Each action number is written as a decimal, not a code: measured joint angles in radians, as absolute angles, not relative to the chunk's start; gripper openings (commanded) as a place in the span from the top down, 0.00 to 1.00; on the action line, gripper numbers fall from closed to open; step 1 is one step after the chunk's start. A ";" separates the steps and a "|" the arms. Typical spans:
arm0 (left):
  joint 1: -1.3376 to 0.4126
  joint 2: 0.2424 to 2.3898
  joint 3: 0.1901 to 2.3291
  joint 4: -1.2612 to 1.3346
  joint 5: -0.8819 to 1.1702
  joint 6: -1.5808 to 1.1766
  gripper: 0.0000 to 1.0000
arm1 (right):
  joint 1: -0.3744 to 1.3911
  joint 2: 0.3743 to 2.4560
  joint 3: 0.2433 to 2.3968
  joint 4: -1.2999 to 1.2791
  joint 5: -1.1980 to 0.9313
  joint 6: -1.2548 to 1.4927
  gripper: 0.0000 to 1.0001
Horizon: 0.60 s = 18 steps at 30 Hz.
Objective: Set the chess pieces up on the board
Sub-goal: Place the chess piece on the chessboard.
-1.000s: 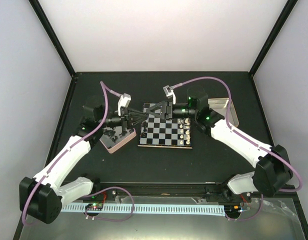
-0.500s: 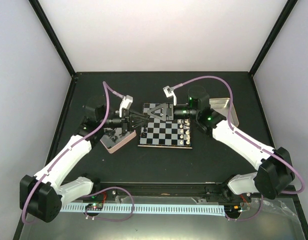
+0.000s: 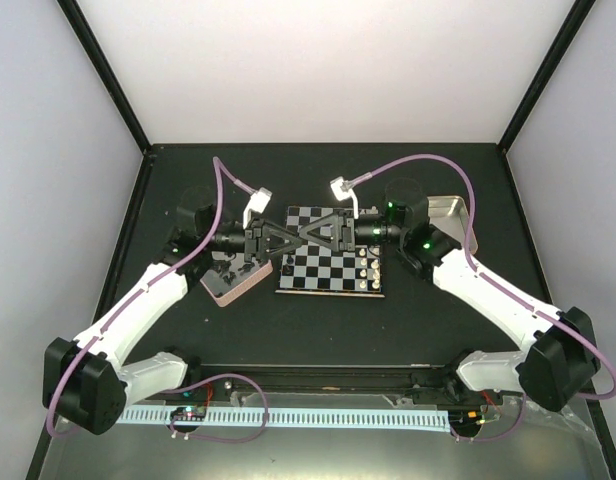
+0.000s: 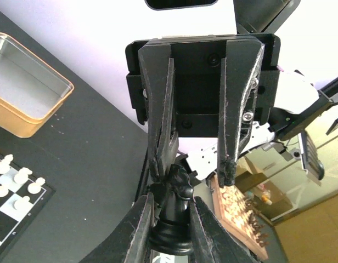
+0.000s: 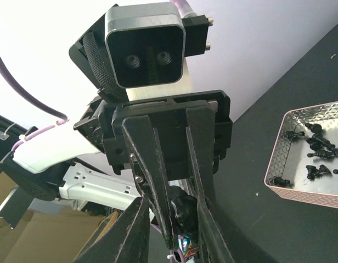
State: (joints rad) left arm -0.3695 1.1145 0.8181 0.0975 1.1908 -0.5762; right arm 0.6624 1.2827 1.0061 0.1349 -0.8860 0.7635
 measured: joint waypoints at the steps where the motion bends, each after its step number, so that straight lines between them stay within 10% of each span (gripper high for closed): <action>1: -0.369 1.114 0.818 0.107 1.196 -0.589 0.89 | 0.662 1.279 1.002 0.139 -0.889 0.764 0.76; 18: -0.371 1.096 0.818 0.190 1.258 -0.707 0.82 | 0.678 1.308 1.002 0.255 -0.942 0.769 0.99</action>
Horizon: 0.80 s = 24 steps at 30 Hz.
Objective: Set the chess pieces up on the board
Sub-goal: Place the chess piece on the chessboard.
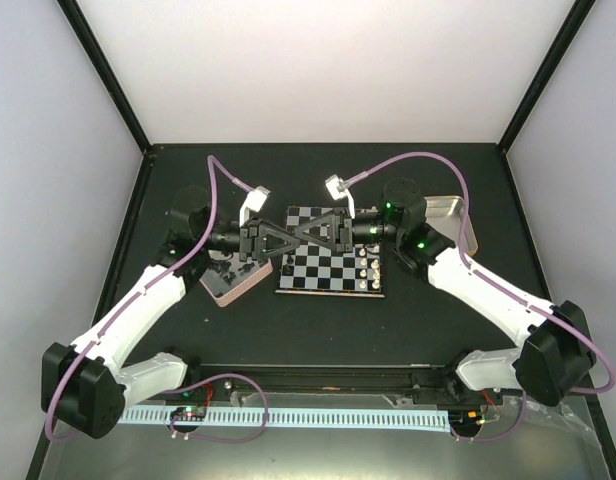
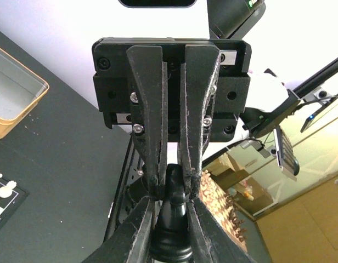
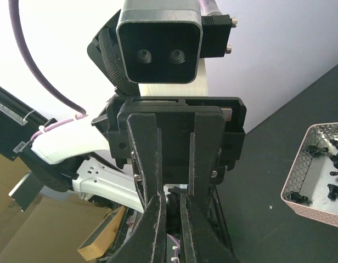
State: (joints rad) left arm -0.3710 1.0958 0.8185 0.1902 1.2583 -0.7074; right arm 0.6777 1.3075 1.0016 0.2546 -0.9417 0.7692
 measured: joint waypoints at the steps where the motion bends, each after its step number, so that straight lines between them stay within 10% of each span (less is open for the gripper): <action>1: -0.372 1.093 0.818 0.190 1.261 -0.709 0.80 | 0.679 1.309 1.002 0.261 -0.942 0.771 0.99; 13: -0.371 0.999 0.832 0.020 1.124 -0.578 0.14 | 0.698 1.306 1.024 0.161 -0.783 0.666 0.99; 24: -0.335 0.781 0.778 -0.281 0.516 -0.448 0.06 | 0.699 1.316 1.074 -0.072 -0.303 0.397 0.99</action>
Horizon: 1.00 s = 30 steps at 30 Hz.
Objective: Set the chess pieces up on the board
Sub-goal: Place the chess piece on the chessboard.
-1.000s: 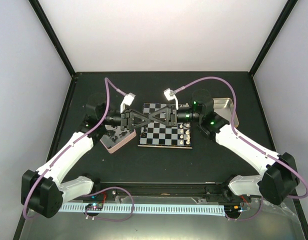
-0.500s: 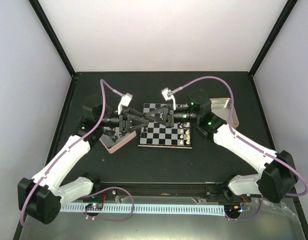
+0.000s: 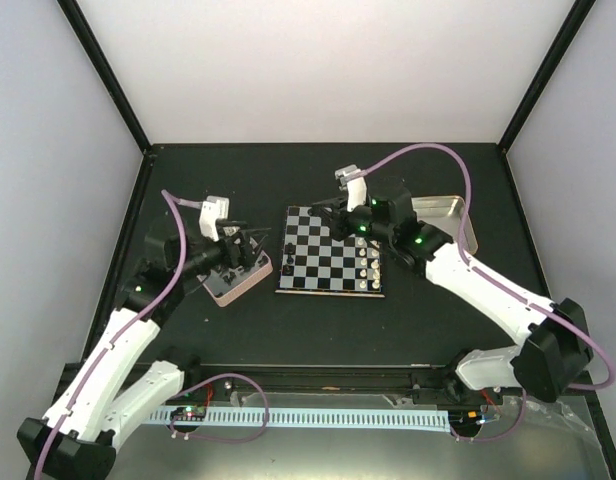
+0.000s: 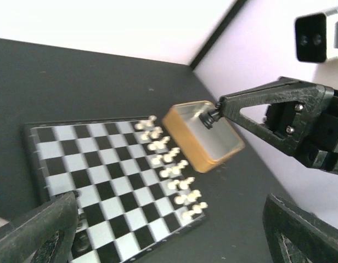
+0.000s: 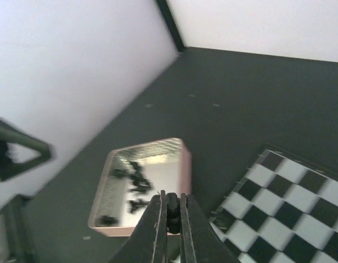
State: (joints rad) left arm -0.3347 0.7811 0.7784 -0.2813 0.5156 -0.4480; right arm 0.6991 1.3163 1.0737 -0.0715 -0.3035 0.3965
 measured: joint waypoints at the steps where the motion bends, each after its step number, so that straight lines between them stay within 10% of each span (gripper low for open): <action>1: -0.335 0.765 0.769 -0.297 0.473 -0.445 0.06 | 0.699 1.329 1.074 -0.079 -0.269 0.379 0.99; 30: -0.326 0.857 0.696 -0.413 0.160 -0.538 0.07 | 0.743 2.142 1.532 -0.099 0.048 0.225 0.99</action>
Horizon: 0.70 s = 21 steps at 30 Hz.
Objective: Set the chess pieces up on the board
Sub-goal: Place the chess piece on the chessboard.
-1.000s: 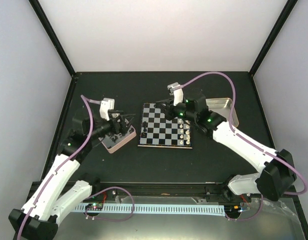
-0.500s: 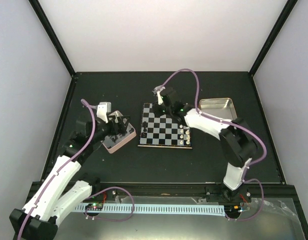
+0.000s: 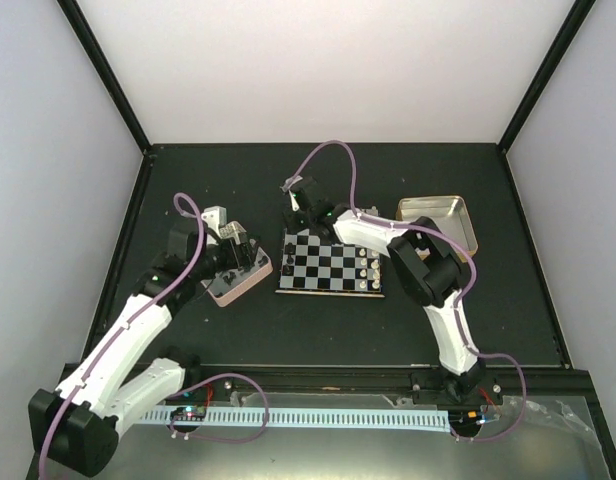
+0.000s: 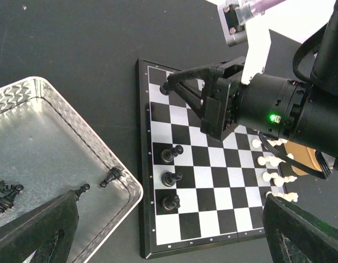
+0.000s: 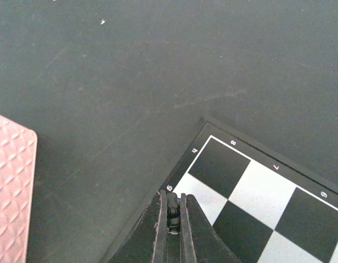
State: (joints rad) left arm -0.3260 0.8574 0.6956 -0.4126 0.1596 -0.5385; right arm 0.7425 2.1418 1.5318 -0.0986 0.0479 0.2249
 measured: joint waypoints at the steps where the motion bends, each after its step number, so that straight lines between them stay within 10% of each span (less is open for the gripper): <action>1: -0.325 0.868 0.696 -0.413 0.160 -0.540 0.07 | 0.743 2.158 1.552 -0.107 0.050 0.225 0.99; 21: -0.313 0.931 0.696 -0.421 0.171 -0.553 0.07 | 0.743 2.262 1.682 -0.227 0.104 0.256 0.96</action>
